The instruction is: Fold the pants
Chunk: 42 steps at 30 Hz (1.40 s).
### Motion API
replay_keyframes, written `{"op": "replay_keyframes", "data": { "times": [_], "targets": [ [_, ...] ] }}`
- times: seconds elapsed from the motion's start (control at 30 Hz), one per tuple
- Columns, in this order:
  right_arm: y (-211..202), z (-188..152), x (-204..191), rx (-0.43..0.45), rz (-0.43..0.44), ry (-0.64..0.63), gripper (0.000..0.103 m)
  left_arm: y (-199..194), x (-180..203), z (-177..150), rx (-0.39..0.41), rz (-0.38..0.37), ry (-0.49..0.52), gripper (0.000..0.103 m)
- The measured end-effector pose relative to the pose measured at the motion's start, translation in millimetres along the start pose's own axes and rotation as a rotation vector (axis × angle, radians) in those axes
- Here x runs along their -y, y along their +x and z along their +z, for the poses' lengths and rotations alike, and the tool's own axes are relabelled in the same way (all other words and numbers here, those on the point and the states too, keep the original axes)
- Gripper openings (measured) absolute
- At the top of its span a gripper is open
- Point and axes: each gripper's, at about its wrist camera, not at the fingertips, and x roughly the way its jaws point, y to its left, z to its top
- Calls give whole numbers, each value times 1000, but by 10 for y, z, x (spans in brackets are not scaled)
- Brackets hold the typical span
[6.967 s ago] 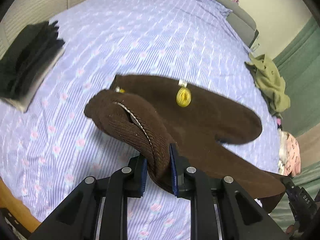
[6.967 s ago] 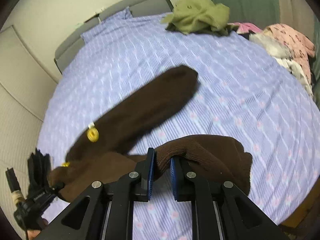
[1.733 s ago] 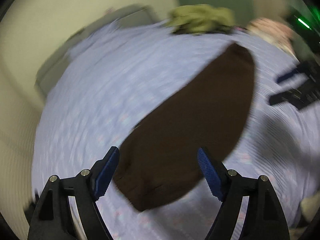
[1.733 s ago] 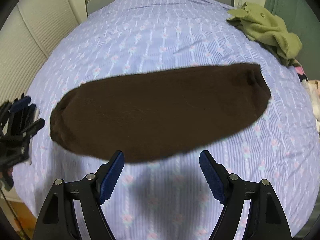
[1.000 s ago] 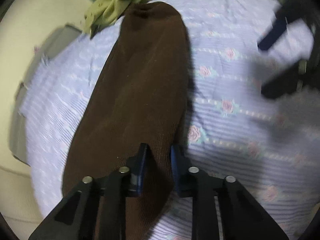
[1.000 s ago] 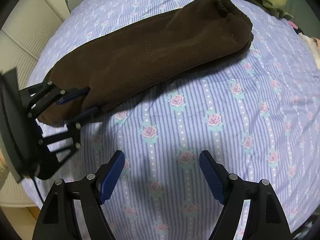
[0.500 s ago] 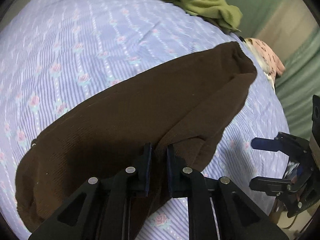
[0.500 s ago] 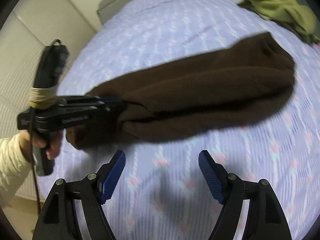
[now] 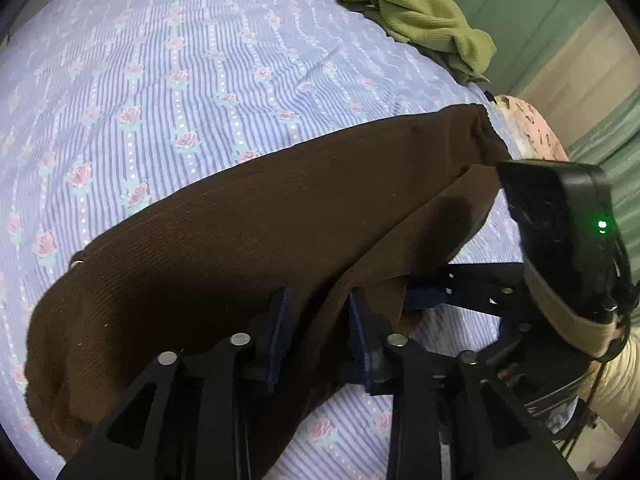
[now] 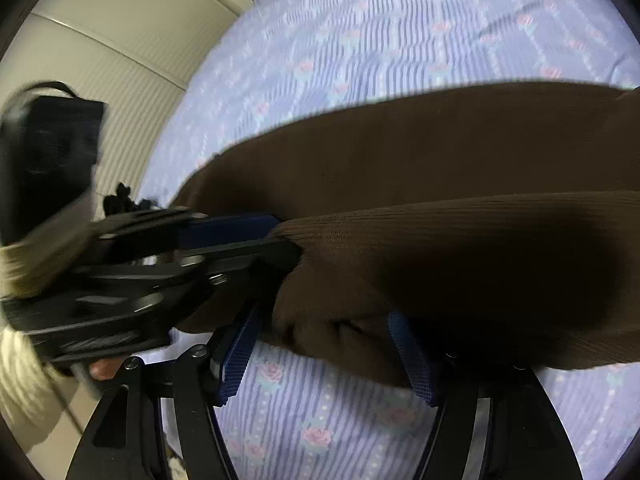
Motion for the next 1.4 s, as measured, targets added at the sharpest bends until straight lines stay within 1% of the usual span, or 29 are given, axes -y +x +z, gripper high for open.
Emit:
{"op": "replay_keyframes", "data": {
  "times": [0.03,0.07,0.1,0.13,0.17,0.2,0.27,0.3,0.4,0.43,0.53,0.6,0.67,0.73,0.77,0.87,0.93,0.97,1.0,1.03,1.07,1.1,1.13,1.2,1.27,1.33,1.37,1.4],
  "targets": [
    [-9,-23,-38,10,-8,2,68,-55,30,-9,13,20,16,37],
    [-25,-29,-85,24,-4,-2,68,-90,41,-14,22,25,25,44],
    [-49,-47,-121,40,14,-2,68,-153,59,-19,38,32,34,48],
    [-56,-73,-133,48,21,2,68,-200,68,-14,57,42,40,56],
    [-64,-117,-148,53,27,7,67,-241,73,1,73,58,47,60],
    [-55,-177,-146,46,29,13,56,-258,76,21,82,80,57,60],
    [-28,-320,-112,26,15,48,41,-221,52,74,78,110,63,60],
    [-49,-391,-78,28,25,70,36,-170,24,108,67,122,59,60],
    [-135,-547,23,59,61,151,27,20,-74,178,30,141,33,59],
    [-142,-558,32,66,62,163,23,113,-114,204,9,164,21,57],
    [-125,-558,-3,54,33,169,18,304,-210,253,-25,242,-9,46],
    [-88,-594,-64,49,12,177,17,372,-295,284,-23,267,-39,39],
    [-21,-645,-81,27,-5,188,16,433,-417,326,-39,277,-88,28],
    [44,-687,-66,9,-1,219,16,460,-493,363,-48,280,-111,24],
    [59,-703,-70,8,-1,221,16,466,-500,381,-51,284,-110,23],
    [88,-694,-79,6,-3,231,16,496,-442,390,-59,330,-68,23],
    [63,-762,-94,-11,-23,224,18,481,-365,392,-60,349,-51,23],
    [36,-771,-122,-14,-34,214,19,456,-317,396,-57,361,-38,25],
    [10,-773,-164,-21,-45,211,24,393,-261,395,-44,386,-19,29],
    [-27,-795,-190,-32,-61,210,31,291,-193,391,-14,429,0,44],
    [-101,-843,-224,-26,-83,202,37,212,-148,371,14,453,9,55],
    [-200,-893,-250,0,-113,191,52,57,-52,323,73,471,30,56],
    [-329,-951,-268,35,-152,183,64,-50,21,282,105,464,49,56],
    [-641,-1069,-264,130,-226,181,71,-265,225,150,166,447,90,56],
    [-1008,-1156,-152,216,-296,214,72,-410,419,12,206,418,121,56],
    [-1267,-1156,35,273,-324,254,72,-489,653,-121,237,366,136,56],
    [-1425,-1153,177,307,-349,279,72,-504,749,-172,245,341,143,56],
    [-1551,-1107,346,321,-362,287,73,-486,853,-199,250,321,154,56]
  ]
}}
